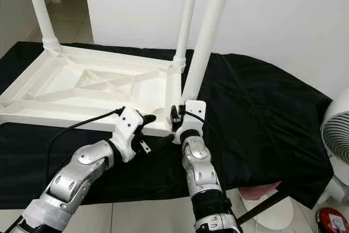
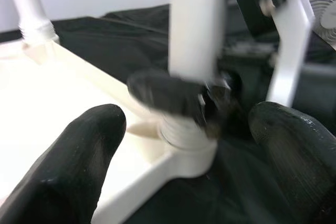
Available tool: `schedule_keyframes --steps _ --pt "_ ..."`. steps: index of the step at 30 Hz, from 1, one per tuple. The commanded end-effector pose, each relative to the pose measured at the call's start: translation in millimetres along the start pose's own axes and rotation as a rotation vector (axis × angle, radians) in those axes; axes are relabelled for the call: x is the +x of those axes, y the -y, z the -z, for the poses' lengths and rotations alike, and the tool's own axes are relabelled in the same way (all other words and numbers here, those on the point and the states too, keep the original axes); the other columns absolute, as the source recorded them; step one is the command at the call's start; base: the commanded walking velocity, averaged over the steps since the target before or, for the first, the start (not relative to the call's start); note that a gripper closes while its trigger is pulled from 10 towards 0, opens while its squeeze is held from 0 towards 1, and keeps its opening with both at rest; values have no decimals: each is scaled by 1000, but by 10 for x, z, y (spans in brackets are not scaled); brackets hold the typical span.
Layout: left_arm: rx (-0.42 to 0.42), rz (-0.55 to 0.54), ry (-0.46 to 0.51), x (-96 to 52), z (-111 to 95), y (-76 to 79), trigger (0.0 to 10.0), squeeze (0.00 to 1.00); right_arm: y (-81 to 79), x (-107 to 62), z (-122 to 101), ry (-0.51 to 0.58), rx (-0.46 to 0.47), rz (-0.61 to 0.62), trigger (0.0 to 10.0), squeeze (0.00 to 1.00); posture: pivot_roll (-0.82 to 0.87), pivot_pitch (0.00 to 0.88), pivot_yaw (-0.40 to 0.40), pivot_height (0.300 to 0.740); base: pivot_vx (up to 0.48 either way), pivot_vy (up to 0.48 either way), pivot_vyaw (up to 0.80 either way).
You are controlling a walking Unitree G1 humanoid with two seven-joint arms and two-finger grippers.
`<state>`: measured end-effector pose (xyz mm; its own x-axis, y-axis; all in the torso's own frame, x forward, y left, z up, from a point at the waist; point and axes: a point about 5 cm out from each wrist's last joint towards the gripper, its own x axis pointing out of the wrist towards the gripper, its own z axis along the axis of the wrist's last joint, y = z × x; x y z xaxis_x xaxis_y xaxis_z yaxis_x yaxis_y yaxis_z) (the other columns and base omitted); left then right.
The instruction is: Building children table
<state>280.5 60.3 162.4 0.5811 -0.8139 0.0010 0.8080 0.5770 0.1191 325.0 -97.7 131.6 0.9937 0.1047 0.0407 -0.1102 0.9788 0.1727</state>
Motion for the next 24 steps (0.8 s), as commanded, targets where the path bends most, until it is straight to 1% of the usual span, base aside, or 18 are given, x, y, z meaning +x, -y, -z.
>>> schedule_keyframes --steps 1,6,9,11,13,15,16,17,18,19,20,23,24 --pt "2 -11 -13 23 15 -6 10000 0 89 -23 -34 -1 18 14 10000 1000 65 46 -110 740 0 0 0" --pt "9 -4 -12 37 7 -11 10000 0 139 -46 -59 7 -1 -3 10000 1000 60 48 -113 740 0 0 0" --pt "20 7 -6 55 -15 -25 10000 0 254 -102 -116 32 -42 -54 10000 1000 39 35 -102 740 0 0 0" --pt "22 10 -4 56 -19 -26 10000 0 281 -122 -134 38 -54 -69 10000 1000 37 34 -101 740 0 0 0" --pt "23 19 -6 62 -18 -26 10000 0 353 -146 -148 34 -73 -91 10000 1000 33 33 -98 740 0 0 0" --pt "28 32 -11 66 -13 -24 10000 0 434 -173 -172 28 -116 -161 10000 1000 29 35 -94 740 0 0 0" --pt "28 32 -11 66 -13 -24 10000 0 434 -173 -172 28 -116 -161 10000 1000 29 35 -94 740 0 0 0" --pt "26 47 -19 53 -1 -11 10000 0 460 -206 -188 27 -150 -241 10000 584 23 35 -92 740 0 0 0" --pt "26 47 -19 53 -1 -11 10000 0 460 -206 -188 27 -150 -241 10000 584 23 35 -92 740 0 0 0" --pt "24 55 -23 42 8 -2 10000 0 462 -225 -192 28 -163 -282 10000 584 23 35 -92 740 0 0 0" --pt "15 57 -34 25 26 2 10000 0 479 -241 -189 30 -194 -342 10000 0 26 35 -94 740 0 0 0" --pt "14 61 -44 -5 44 1 10000 0 520 -249 -178 25 -236 -461 10000 0 30 36 -96 740 0 0 0" --pt "16 64 -47 -10 46 -1 10000 0 524 -245 -174 16 -234 -501 10000 0 32 36 -96 740 0 0 0"
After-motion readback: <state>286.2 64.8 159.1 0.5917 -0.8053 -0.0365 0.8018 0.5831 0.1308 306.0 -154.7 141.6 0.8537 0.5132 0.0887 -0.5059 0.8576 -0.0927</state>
